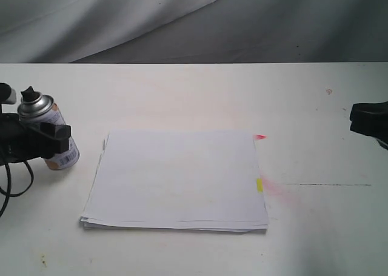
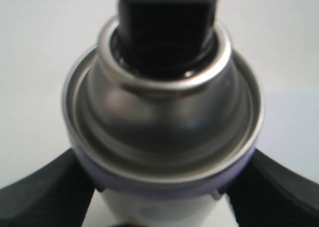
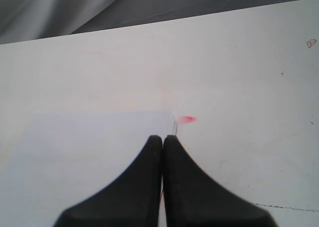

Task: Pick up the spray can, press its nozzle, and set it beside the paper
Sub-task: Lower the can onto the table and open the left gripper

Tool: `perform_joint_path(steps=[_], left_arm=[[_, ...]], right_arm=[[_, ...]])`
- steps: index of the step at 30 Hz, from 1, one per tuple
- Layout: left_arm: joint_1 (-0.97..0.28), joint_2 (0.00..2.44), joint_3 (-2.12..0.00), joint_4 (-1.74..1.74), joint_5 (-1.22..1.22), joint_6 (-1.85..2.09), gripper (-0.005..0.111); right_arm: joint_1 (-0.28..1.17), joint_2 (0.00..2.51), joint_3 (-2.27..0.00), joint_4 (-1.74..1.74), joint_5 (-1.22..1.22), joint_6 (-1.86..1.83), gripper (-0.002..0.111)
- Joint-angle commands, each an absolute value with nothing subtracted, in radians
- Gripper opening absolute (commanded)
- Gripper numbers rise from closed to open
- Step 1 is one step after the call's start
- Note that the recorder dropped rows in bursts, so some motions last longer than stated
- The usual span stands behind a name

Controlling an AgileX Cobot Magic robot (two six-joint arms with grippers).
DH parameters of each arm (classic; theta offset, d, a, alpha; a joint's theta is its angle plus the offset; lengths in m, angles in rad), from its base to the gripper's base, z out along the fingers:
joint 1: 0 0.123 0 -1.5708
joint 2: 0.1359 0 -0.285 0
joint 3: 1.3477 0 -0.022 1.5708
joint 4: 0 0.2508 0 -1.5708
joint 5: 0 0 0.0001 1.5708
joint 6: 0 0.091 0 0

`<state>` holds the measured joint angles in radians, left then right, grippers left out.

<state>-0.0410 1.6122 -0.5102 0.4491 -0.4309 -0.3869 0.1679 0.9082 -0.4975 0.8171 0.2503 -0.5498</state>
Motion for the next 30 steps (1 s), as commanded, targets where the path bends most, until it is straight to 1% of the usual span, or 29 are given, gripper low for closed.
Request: perform_joint_path(steps=[1,3,9,24,27,29,30], left_arm=[[-0.040,1.658,-0.455,0.348,-0.601,-0.252,0.000],[-0.040,1.688,-0.430,0.292,-0.683,-0.231,0.000],[-0.040,1.733,-0.423,0.259,-0.737,-0.202,0.000],[-0.040,1.750,-0.423,0.259,-0.731,-0.200,0.000],[-0.040,1.750,-0.423,0.259,-0.731,-0.200,0.005],[-0.040,1.750,-0.423,0.259,-0.731,-0.200,0.012],[-0.040,1.750,-0.423,0.259,-0.731,-0.200,0.018]], right_arm=[[0.160,0.910,-0.496,0.822,0.247,-0.552,0.000],[0.160,0.910,-0.496,0.822,0.247,-0.552,0.000],[0.160,0.910,-0.496,0.822,0.247,-0.552,0.000],[0.160,0.910,-0.496,0.822,0.247,-0.552,0.000],[0.160,0.910,-0.496,0.822,0.247,-0.552,0.000],[0.160,0.910,-0.496,0.822,0.247,-0.552,0.000],[0.160,0.910,-0.496,0.822,0.247,-0.552,0.000]])
